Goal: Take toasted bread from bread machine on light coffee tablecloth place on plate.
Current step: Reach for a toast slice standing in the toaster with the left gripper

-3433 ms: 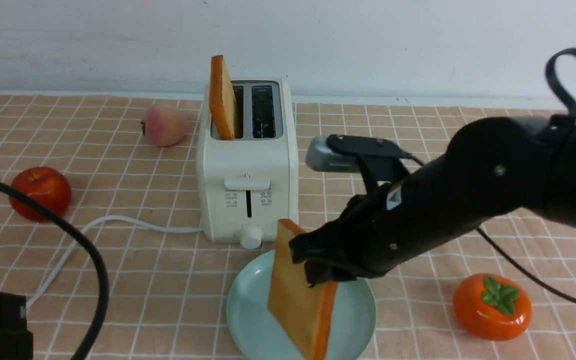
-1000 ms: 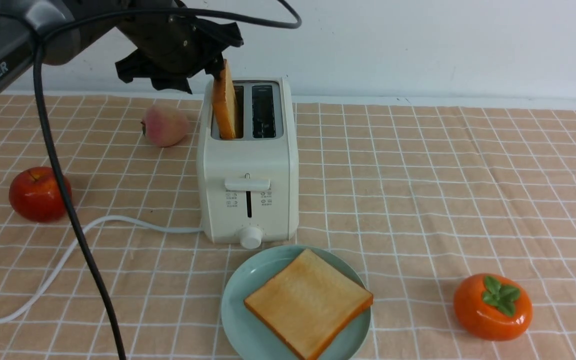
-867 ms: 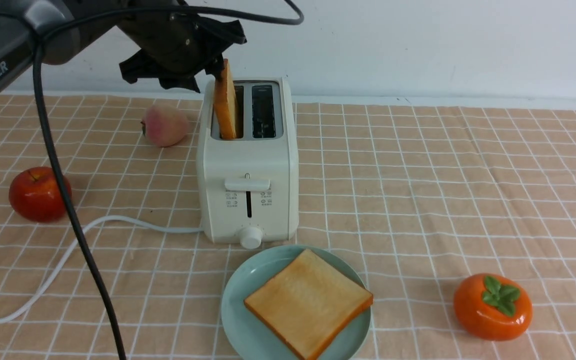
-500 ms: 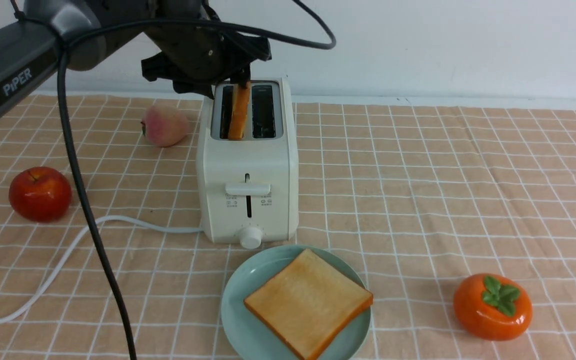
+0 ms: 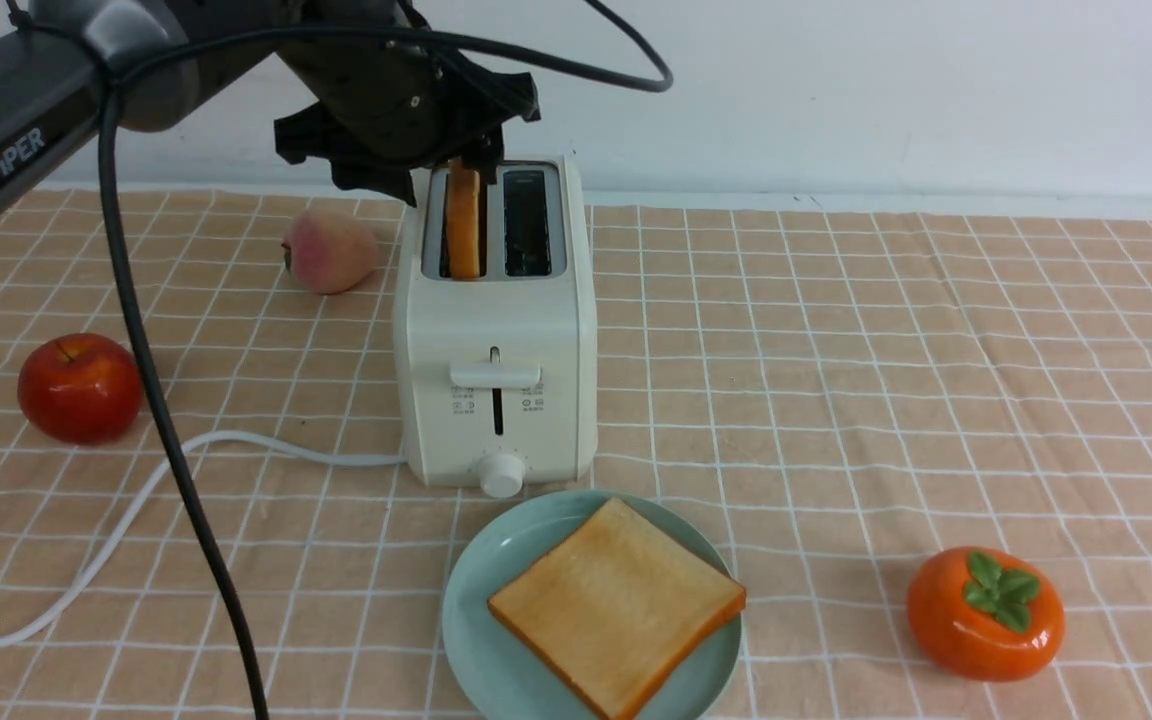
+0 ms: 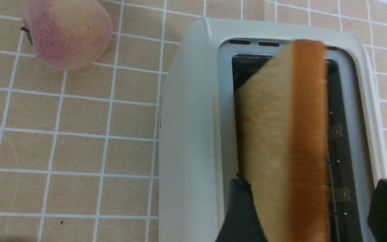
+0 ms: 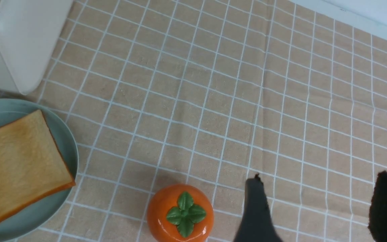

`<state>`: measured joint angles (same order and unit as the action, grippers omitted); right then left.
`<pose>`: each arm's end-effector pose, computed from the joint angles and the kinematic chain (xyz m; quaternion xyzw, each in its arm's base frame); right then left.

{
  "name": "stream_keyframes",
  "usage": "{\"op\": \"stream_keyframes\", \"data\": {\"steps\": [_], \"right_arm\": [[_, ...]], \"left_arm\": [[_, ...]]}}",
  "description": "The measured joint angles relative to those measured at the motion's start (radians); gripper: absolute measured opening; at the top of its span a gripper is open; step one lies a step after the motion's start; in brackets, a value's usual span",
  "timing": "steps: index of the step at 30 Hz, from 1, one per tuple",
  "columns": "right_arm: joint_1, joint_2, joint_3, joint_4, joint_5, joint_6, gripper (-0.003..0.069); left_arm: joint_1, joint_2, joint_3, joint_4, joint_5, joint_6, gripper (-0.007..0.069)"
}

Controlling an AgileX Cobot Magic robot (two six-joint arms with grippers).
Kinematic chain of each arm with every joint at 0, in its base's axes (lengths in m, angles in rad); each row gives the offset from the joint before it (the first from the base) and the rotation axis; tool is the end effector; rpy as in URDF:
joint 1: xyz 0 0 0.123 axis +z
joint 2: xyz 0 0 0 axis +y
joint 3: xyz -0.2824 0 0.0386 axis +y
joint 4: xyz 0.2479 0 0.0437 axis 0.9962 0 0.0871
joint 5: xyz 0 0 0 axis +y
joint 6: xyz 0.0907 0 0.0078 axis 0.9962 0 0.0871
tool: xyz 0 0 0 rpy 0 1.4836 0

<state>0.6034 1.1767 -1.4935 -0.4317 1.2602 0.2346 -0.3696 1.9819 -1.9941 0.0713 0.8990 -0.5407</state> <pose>0.1899 0.0868 0.4558 -0.1580 0.9014 -0.0564 0.3991 0.4298 -0.1610 0.3480 -0.0691 0.9235 -0.1345 0.3526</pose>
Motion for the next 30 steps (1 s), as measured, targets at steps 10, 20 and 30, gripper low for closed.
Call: {"op": "stream_keyframes", "data": {"steps": [10,20,30], "right_arm": [[0.000,0.000,0.000,0.000,0.000,0.003,0.0442],[0.000,0.000,0.000,0.000,0.000,0.015,0.0442],[0.000,0.000,0.000,0.005,0.000,0.015,0.0442]], "left_arm": [[-0.014,0.029,-0.002,0.026,0.005,-0.027,0.0477],[-0.012,0.065,-0.002,0.094,0.040,-0.057,0.0329],[-0.015,-0.093,-0.002,0.092,0.054,-0.024,0.0101]]}}
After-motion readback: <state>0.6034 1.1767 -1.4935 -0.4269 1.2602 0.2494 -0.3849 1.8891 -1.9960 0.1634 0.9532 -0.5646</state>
